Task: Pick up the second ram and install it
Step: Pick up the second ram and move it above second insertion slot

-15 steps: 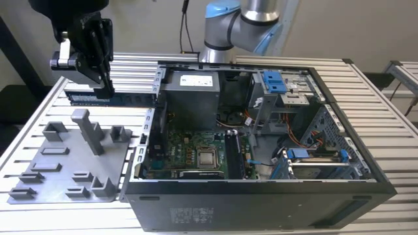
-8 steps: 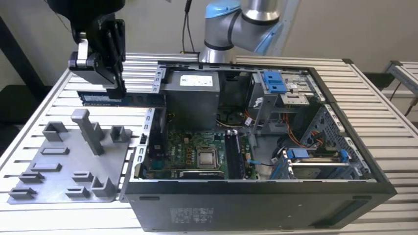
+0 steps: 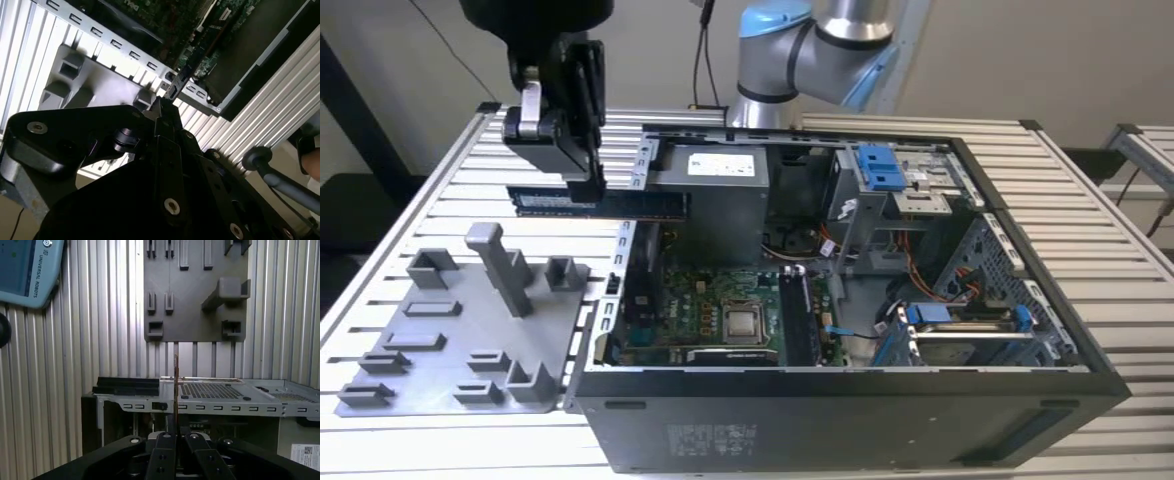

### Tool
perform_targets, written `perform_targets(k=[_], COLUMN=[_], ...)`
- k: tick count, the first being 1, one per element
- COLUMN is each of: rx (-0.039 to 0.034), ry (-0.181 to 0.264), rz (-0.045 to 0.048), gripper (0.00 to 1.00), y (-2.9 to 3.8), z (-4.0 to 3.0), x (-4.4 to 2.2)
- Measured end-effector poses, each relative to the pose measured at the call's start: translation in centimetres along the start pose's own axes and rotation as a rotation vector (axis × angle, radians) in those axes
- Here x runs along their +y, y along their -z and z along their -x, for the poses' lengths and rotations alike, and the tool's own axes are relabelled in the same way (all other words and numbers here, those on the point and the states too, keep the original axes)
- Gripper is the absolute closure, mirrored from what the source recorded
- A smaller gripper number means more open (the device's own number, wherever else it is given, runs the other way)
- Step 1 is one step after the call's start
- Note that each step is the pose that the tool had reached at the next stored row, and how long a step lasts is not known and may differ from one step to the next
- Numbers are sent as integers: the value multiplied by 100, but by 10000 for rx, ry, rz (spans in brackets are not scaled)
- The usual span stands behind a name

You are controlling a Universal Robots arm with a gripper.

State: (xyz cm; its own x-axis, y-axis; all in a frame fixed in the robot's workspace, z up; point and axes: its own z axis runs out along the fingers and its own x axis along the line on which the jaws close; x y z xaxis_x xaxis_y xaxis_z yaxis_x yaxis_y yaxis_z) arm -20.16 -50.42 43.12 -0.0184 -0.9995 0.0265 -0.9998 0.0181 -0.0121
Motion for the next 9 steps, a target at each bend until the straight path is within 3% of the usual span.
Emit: perform_targets(k=[9], rx=[1], ry=[0], rz=[2], gripper=[87], y=[-2], z=[4], x=[-217])
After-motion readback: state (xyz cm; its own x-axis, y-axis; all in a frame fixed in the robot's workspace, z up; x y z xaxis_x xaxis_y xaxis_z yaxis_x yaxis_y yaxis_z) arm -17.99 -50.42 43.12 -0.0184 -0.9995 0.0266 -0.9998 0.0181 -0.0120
